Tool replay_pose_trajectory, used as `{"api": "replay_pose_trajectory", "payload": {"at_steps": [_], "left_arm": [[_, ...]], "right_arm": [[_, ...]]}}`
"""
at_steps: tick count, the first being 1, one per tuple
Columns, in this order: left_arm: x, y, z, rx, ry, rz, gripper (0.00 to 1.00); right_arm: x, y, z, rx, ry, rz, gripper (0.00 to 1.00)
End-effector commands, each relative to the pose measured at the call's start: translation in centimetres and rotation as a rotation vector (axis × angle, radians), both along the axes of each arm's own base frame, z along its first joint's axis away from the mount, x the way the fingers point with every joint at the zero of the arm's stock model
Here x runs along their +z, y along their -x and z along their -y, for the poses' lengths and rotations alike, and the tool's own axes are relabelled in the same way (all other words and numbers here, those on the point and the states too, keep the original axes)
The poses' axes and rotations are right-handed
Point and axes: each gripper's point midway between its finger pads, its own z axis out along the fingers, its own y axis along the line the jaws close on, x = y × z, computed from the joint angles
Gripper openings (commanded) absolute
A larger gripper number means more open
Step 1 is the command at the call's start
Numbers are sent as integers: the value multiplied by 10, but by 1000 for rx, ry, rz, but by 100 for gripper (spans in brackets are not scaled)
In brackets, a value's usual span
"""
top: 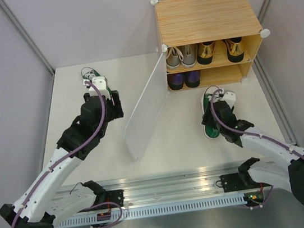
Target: Place and organize the shoes in the shoe cabinet
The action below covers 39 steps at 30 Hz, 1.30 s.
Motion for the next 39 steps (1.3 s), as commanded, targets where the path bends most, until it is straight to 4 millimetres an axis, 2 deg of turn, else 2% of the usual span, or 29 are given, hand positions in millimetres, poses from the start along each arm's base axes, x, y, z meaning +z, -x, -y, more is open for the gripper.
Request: {"api": "replay_pose_trajectory", "payload": {"at_steps": [1,5,7,11,14,15,16,18,19,21,24,25,27,28,30,31,33,34,37,39], "left_arm": [[9,-3,1,-10,-3,35,72],[6,-4,1,-15,-14,28,72],[6,-4,1,-15,-14,28,72],[7,-3,2,-21,-14,25,72],[8,-2,4,-34,-9,23,72],[8,-1,4,-37,-8,23,72],[7,-1,5,-44,-6,21,72],[8,0,7,-54,-2,20,72],[8,1,9,-65,3,18,72],[8,1,9,-70,3,16,72],[8,1,10,-75,4,17,72],[8,1,11,-80,8,15,72],[8,2,11,-81,8,15,72],[8,1,12,-83,8,13,72],[9,1,11,-79,10,16,72],[8,2,12,-84,9,13,72],[8,1,13,-85,10,13,72],[8,2,13,-89,11,12,72],[7,2,14,-91,9,10,72],[6,1,14,-90,7,8,72]], "right_arm": [[4,0,9,-19,-31,8,15],[5,-8,39,-137,-49,12,16],[5,-13,46,-145,-50,12,17],[19,-35,65,-175,-33,51,17],[28,-57,71,-170,-51,85,18],[34,-67,72,-169,-61,116,18],[27,-72,70,-157,-62,99,17],[37,-87,74,-158,-50,133,17],[32,-92,74,-157,-40,122,17],[44,-106,75,-143,-26,168,17],[48,-123,76,-132,-7,197,17],[42,-127,76,-131,-1,185,17],[47,-139,76,-125,5,209,16],[41,-143,77,-125,13,198,16],[44,-153,76,-119,18,219,17],[37,-156,77,-114,33,203,17],[41,-167,78,-113,35,223,17],[35,-170,75,-93,39,216,17],[35,-181,75,-74,50,232,18],[41,-187,74,-66,58,257,20]]}}
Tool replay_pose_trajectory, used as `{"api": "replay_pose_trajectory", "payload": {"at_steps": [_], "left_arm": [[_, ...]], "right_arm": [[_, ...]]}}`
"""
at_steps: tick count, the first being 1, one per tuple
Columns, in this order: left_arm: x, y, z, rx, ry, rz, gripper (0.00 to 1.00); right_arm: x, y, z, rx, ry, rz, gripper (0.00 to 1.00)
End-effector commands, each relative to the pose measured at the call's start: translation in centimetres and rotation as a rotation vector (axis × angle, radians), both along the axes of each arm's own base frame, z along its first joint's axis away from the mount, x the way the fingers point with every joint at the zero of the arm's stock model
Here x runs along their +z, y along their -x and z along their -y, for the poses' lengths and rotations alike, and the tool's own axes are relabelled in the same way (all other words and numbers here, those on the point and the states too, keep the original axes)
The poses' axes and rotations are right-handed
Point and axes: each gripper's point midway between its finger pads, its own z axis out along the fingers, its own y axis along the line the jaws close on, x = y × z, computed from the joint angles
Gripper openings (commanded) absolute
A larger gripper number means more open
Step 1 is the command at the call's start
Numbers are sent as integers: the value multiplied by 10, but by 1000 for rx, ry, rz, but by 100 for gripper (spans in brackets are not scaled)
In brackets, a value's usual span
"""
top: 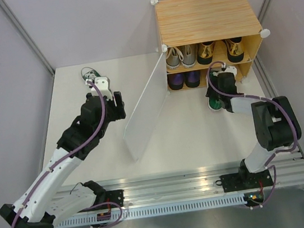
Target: Place and organize the shoes in the shoe cabinet
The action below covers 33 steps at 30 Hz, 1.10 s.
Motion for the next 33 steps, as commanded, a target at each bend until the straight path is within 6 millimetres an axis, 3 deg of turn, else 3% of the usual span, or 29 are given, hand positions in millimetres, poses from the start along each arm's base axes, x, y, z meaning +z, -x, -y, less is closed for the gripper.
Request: {"api": "replay_pose_trajectory", "payload": {"at_steps": [1,10,11,12,15,25,32,33], "left_arm": [[8,-3,3,-26,-12,25,72],[12,-1,2,-32,-12,37,72],[13,-1,1,-30,-12,42,73],[13,-2,1,-30,-13,42,73],[11,-2,3,-37,-18,36,73],[10,1,7,-70,-14,32,73],[10,1,9,-82,-12,32,74],[10,1,10,-86,-11,31,74]], "right_arm": [[62,-51,-3,34,14,238,20],[50,-69,-2,50,53,214,27],[48,-69,-2,52,56,206,30],[45,-69,0,44,59,200,42],[43,-70,2,40,56,185,61],[41,-59,6,0,43,177,92],[51,-43,7,-16,26,186,95],[61,-39,7,-17,17,209,95]]}}
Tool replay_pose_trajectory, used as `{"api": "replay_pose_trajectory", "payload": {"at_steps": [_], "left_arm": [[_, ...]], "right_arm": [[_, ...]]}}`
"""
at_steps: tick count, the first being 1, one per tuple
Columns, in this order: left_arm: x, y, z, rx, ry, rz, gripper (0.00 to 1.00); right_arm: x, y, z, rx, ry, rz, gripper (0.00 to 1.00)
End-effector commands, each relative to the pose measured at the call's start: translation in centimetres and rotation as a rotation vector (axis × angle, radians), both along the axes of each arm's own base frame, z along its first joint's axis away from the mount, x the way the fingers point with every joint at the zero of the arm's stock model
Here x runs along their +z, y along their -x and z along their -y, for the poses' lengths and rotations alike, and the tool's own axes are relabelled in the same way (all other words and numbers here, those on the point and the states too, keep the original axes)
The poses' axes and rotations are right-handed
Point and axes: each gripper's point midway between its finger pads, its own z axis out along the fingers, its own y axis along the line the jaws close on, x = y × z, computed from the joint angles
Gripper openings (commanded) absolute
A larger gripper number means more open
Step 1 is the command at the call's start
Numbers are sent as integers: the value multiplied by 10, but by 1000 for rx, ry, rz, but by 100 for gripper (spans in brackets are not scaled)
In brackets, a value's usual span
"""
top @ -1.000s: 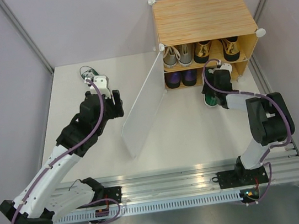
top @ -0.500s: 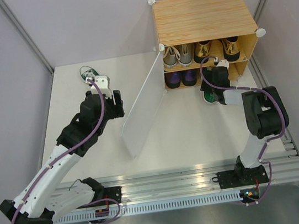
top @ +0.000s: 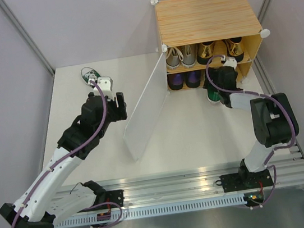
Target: Place and organize the shoes in the shoe cabinet
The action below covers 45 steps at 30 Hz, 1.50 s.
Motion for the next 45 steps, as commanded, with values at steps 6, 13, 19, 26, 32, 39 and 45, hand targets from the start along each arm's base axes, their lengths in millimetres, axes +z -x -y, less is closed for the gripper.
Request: {"api": "replay_pose_trajectory", "payload": {"at_steps": [6,13,19,26,32,39,45], "left_arm": [[13,1,6,-50,13,37,74],[12,2,8,-62,17,32,74],[11,2,12,-81,21,25,74],[9,3,14,-91,16,18,74],[5,2,15,-98,4,11,75],[4,2,16,-102,1,10,75],[4,1,15,-99,-9,12,75]], "right_arm": [[50,33,-1,-10,-62,125,95],[31,67,-4,-31,-100,37,95],[9,86,-21,-9,-73,-29,95],[-12,84,-13,-83,-42,-104,95],[-16,68,-12,-101,-31,-120,90],[-17,53,-14,-83,-21,-122,76],[-5,49,-7,-72,-1,-102,40]]}}
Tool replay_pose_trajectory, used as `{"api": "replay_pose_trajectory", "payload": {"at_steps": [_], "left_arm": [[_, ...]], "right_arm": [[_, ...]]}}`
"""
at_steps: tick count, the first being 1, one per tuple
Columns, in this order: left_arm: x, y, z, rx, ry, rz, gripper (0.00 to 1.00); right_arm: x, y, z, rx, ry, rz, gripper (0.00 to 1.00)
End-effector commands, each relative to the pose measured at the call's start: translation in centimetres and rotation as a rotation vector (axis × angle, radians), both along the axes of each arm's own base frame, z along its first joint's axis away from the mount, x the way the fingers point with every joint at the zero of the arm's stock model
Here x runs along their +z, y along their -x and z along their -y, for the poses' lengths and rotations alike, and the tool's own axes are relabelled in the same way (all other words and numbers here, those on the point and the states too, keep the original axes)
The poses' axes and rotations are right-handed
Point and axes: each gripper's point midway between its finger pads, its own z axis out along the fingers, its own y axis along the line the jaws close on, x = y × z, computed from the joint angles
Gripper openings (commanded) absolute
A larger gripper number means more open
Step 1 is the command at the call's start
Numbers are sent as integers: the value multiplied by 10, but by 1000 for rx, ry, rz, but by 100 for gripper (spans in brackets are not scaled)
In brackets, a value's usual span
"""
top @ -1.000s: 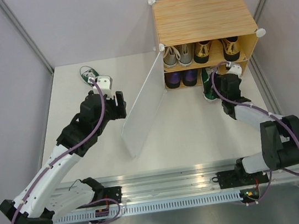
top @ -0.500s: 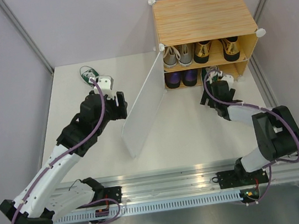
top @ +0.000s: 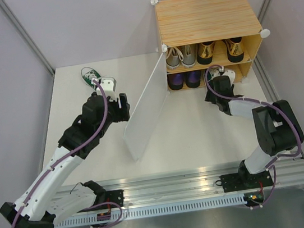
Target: Place and organize the shoes in the shoe cabinet
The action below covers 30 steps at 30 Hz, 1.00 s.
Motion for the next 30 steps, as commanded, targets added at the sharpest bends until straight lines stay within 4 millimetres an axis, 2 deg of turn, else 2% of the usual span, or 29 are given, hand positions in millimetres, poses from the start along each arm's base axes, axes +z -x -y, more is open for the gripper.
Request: {"api": "replay_pose_trajectory", "payload": {"at_steps": [1,4,9,13,16,21,30], "left_arm": [[9,-3,2,-24,-16,39,75],[10,-3,2,-23,-17,41,75],[9,-3,1,-23,-21,42,75],[9,-3,2,-24,-24,41,75],[8,-4,1,-23,-28,38,75],[7,-4,2,-25,-30,37,75],[6,-4,3,-31,-32,32,75]], "right_arm": [[26,-15,13,-23,19,71,31],[34,-19,21,-23,27,87,17],[41,-31,25,0,59,119,10],[53,-47,24,-1,51,189,4],[54,-59,25,-8,56,194,1],[55,-78,28,-24,64,200,1],[54,-102,21,9,46,243,1]]}}
